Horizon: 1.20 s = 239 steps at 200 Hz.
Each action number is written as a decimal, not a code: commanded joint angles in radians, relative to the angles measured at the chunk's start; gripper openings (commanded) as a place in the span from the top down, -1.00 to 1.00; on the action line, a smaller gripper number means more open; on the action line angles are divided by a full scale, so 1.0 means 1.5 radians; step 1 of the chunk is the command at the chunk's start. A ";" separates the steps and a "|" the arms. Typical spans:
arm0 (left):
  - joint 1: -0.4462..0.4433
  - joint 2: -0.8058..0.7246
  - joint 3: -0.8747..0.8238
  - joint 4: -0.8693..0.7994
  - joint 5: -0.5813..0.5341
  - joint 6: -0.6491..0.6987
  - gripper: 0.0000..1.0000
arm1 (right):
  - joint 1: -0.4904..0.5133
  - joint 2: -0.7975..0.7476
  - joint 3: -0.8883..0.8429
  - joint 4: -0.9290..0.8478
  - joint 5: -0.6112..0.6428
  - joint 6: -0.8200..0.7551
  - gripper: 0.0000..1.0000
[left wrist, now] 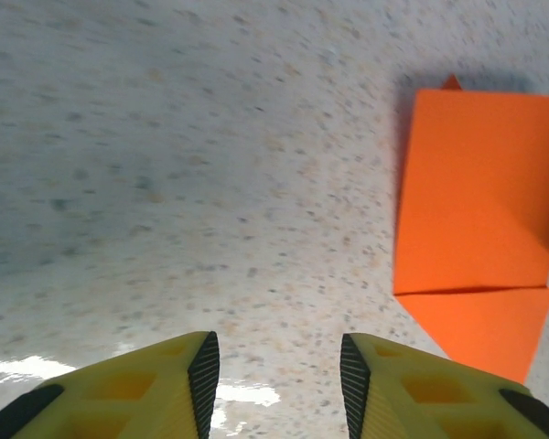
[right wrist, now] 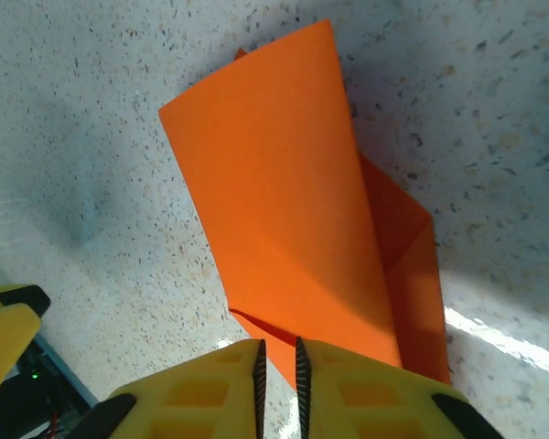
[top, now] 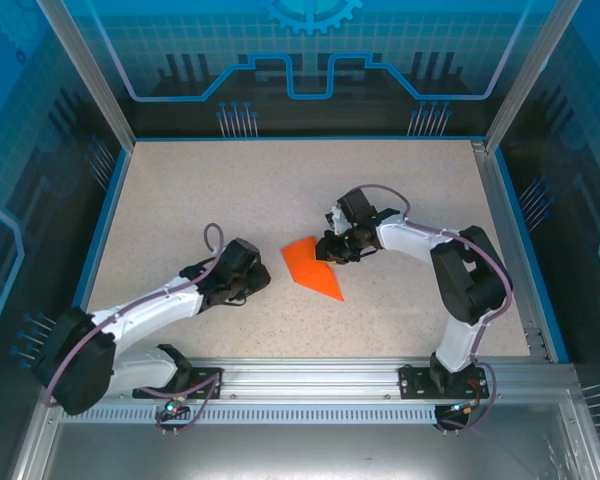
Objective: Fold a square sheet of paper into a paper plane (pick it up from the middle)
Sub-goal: Fold the wing for the fifth time at the center of the table.
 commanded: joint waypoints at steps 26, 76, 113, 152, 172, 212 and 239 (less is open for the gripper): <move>0.004 0.050 0.027 0.047 0.082 0.018 0.13 | -0.036 0.050 -0.030 0.099 -0.075 0.012 0.66; 0.005 0.087 0.048 0.071 0.130 0.026 0.11 | -0.044 0.074 -0.093 0.184 -0.042 0.095 0.66; 0.012 0.117 0.063 0.086 0.163 0.021 0.09 | -0.040 0.073 -0.194 0.305 -0.020 0.244 0.66; 0.044 0.160 0.064 0.153 0.247 0.006 0.08 | -0.022 0.059 -0.230 0.335 0.008 0.286 0.64; 0.060 0.185 0.061 0.206 0.291 -0.012 0.08 | -0.023 0.064 -0.223 0.313 0.011 0.272 0.64; 0.070 0.225 0.066 0.253 0.311 -0.032 0.08 | -0.026 0.077 -0.227 0.309 0.011 0.266 0.64; 0.074 0.260 0.069 0.285 0.329 -0.049 0.08 | -0.028 0.077 -0.231 0.301 0.018 0.261 0.63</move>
